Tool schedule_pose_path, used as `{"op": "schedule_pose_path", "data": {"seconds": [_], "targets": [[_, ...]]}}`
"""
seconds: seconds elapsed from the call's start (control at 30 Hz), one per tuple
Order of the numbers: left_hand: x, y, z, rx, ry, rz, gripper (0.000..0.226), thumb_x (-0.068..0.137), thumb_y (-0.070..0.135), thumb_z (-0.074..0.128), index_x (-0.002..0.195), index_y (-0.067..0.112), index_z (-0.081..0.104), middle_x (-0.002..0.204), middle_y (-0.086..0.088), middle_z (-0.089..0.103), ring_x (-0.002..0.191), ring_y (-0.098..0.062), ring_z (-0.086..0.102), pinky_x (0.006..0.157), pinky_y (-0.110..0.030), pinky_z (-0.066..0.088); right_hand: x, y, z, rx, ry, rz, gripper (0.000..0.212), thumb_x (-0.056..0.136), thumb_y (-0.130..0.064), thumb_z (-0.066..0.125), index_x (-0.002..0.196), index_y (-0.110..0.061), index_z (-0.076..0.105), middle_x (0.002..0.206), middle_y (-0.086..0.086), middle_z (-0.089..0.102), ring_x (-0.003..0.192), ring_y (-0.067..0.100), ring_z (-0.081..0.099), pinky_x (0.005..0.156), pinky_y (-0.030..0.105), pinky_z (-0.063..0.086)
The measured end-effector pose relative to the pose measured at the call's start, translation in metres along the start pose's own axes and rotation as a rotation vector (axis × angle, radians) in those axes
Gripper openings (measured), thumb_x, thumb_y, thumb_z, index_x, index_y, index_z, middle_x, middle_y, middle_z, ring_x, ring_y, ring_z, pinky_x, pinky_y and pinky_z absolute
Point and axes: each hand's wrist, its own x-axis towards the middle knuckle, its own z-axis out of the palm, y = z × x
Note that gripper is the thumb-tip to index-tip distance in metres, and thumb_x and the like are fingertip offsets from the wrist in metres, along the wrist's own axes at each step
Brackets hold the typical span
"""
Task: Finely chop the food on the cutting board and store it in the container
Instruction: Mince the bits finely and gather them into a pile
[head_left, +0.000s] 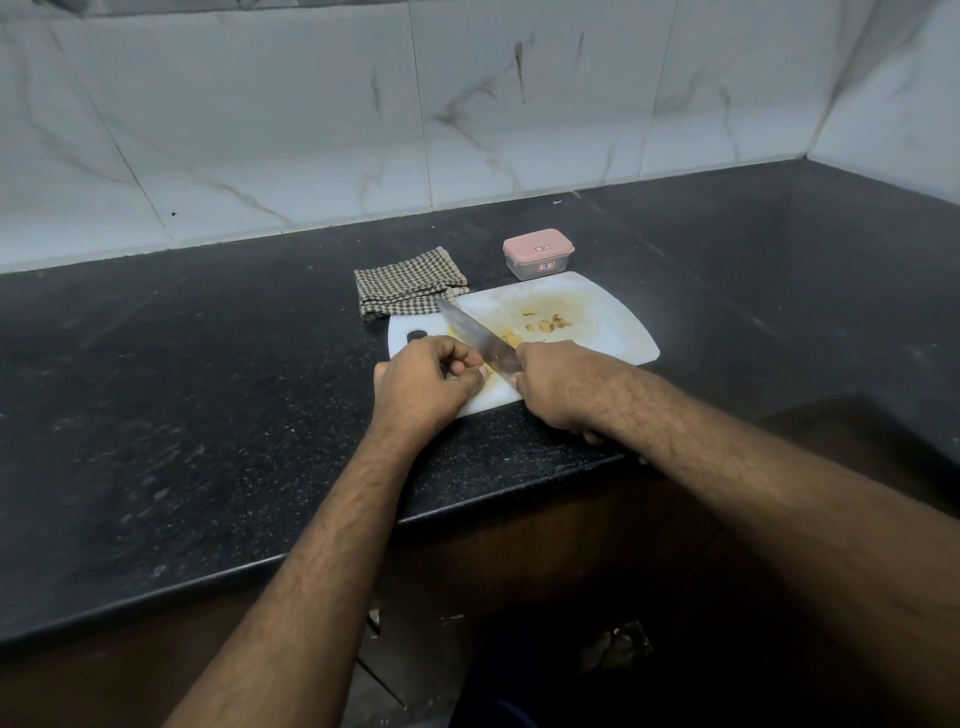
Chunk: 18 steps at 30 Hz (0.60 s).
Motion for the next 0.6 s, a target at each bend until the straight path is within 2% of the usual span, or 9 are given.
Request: {"op": "schedule_pose_path", "data": {"seconds": [0.17,0.43,0.6], "targets": [[0.001,-0.003,0.002,-0.027,0.004,-0.007,0.010,0.082,0.039,0.081,0.084,0.034,0.072,0.074,0.017,0.068,0.076,-0.002,0.064,0.104,-0.046,0.047,-0.002,0.003,0.001,0.041,0.002,-0.007,0.033,0.108,-0.027,0.041,0.139,-0.017,0.043,0.081,-0.001,0.044,0.057,0.012,0.050,0.042,0.025,0.036],[0.001,-0.001,0.001,-0.006,0.009,-0.010,0.010,0.083,0.038,0.080,0.079,0.033,0.072,0.068,0.019,0.066,0.075,0.000,0.062,0.105,-0.047,0.046,-0.005,0.006,0.008,0.026,0.065,-0.052,0.029,0.108,-0.030,0.040,0.133,-0.016,0.045,0.080,-0.003,0.042,0.060,0.011,0.045,0.047,0.025,0.032],[0.003,-0.002,0.001,0.001,0.013,-0.004,0.012,0.083,0.040,0.080,0.080,0.032,0.072,0.071,0.018,0.067,0.078,-0.001,0.063,0.105,-0.048,0.045,0.001,0.008,0.011,0.020,0.069,-0.074,0.029,0.107,-0.031,0.042,0.133,-0.018,0.047,0.096,0.001,0.051,0.081,0.017,0.053,0.068,0.031,0.043]]}}
